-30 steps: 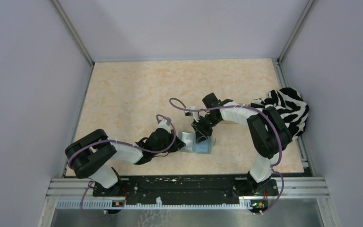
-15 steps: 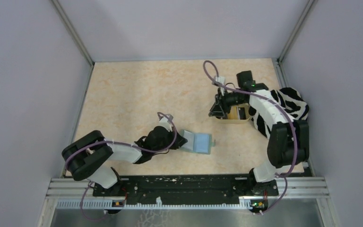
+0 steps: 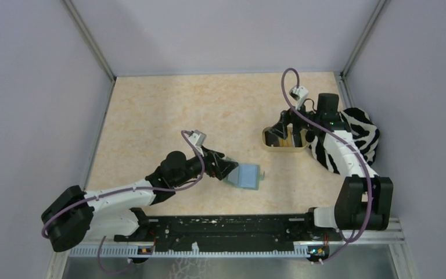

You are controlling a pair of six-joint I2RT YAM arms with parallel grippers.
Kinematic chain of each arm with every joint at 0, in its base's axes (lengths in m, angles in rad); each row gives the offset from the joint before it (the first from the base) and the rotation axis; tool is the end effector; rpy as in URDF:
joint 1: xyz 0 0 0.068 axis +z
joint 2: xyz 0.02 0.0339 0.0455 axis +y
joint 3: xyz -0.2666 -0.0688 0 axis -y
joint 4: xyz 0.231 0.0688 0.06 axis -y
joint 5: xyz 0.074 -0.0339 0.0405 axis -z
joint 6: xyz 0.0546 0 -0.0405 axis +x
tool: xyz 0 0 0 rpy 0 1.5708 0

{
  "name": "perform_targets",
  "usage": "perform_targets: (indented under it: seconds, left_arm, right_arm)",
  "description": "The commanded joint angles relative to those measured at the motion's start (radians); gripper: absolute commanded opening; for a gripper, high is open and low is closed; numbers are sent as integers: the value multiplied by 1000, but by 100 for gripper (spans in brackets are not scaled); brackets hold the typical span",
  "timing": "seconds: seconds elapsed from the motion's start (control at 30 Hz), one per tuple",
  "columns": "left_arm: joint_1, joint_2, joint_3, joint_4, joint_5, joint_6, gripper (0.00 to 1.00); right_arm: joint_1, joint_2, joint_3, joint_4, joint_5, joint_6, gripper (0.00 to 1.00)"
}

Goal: Put the credit cards into the card holder
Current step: Pick up the credit card from the storage box.

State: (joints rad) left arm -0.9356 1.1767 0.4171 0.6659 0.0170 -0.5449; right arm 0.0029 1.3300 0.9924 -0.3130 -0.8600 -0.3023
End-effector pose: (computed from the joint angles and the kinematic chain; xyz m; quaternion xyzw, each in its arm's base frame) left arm 0.1502 -0.2054 0.2321 0.1491 0.7242 -0.4587 0.4928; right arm 0.2814 0.0422 0.2861 -0.3068 0.7768 0.3091 0.4548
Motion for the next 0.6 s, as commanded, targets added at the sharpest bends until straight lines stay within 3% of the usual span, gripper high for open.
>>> perform_targets:
  seconds: [0.0, 0.1, 0.23, 0.4, 0.57]
  left_arm:
    - [1, -109, 27, -104, 68, 17, 98]
    - [1, -170, 30, -148, 89, 24, 98]
    - [1, -142, 78, -145, 225, 21, 93]
    - [1, 123, 144, -41, 348, -105, 66]
    - [1, 327, 259, -178, 265, -112, 50]
  right_arm:
    - [-92, 22, -90, 180, 32, 232, 85]
    - [-101, 89, -81, 153, 75, 248, 79]
    - [-101, 184, -36, 94, 131, 265, 72]
    - [-101, 234, -30, 105, 153, 290, 71]
    - [-101, 288, 12, 73, 218, 293, 70]
